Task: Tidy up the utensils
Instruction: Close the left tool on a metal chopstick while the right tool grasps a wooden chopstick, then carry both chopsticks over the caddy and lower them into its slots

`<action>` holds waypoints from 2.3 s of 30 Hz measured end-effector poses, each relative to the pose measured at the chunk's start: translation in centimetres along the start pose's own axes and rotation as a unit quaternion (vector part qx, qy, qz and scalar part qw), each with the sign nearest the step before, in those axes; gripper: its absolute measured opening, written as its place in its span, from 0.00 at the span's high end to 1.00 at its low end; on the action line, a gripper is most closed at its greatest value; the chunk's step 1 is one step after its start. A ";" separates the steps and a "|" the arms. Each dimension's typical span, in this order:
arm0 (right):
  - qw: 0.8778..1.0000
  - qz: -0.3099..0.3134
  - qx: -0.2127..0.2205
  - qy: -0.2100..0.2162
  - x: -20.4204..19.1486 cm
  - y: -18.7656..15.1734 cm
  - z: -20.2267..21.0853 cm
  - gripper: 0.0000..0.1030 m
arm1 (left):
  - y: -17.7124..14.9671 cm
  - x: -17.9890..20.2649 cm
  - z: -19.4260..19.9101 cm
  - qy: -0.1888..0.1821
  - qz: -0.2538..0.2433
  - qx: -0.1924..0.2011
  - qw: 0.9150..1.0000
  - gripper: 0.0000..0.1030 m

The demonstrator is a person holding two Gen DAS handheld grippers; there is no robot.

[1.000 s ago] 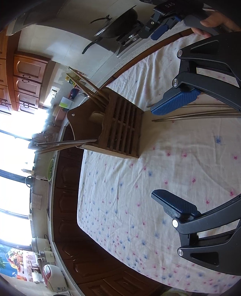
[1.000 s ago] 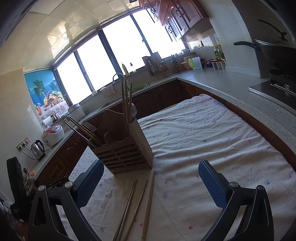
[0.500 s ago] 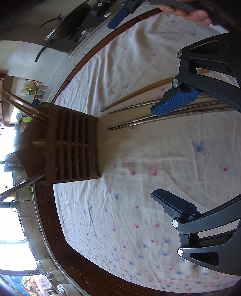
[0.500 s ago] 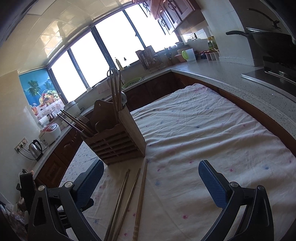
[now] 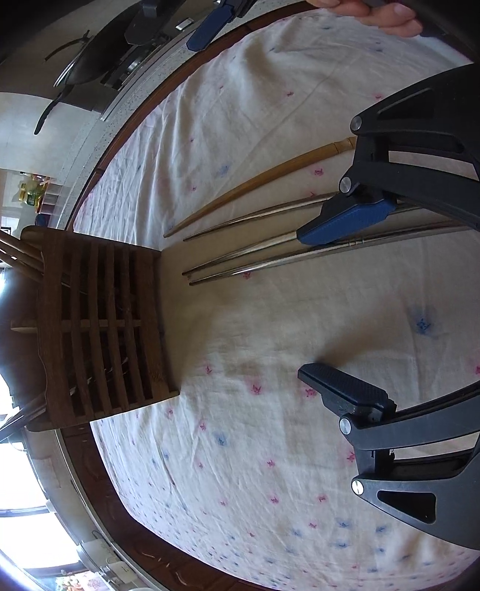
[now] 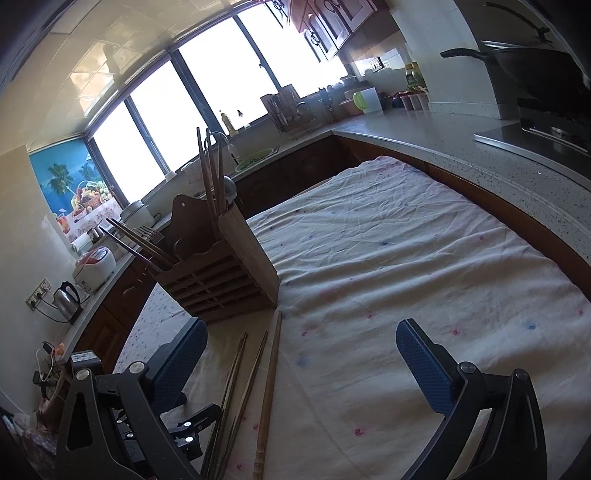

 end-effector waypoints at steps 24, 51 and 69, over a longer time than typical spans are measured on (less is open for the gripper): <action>0.978 0.118 -0.170 -0.037 -3.2 -5.4 -13.0 0.68 | 3.2 -4.6 -1.7 -0.037 0.062 -0.016 0.997 0.71; 0.984 0.113 -0.141 -0.003 -4.7 -3.1 -9.6 0.95 | 5.7 -5.2 3.1 -0.045 0.061 0.045 0.996 0.96; 0.991 0.111 0.008 0.075 -10.1 5.8 3.2 0.95 | 9.2 -7.3 16.0 -0.066 0.084 0.182 0.978 0.96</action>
Point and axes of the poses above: each gripper's, at about its wrist camera, not at the fingertips, and z roughly against the way its jaws point, x to its right, y to its top, the point moved 10 cm from there along -z, roughly the way its jaws point, and after that the axes turned 4 degrees about -z, right-handed, at the moved point
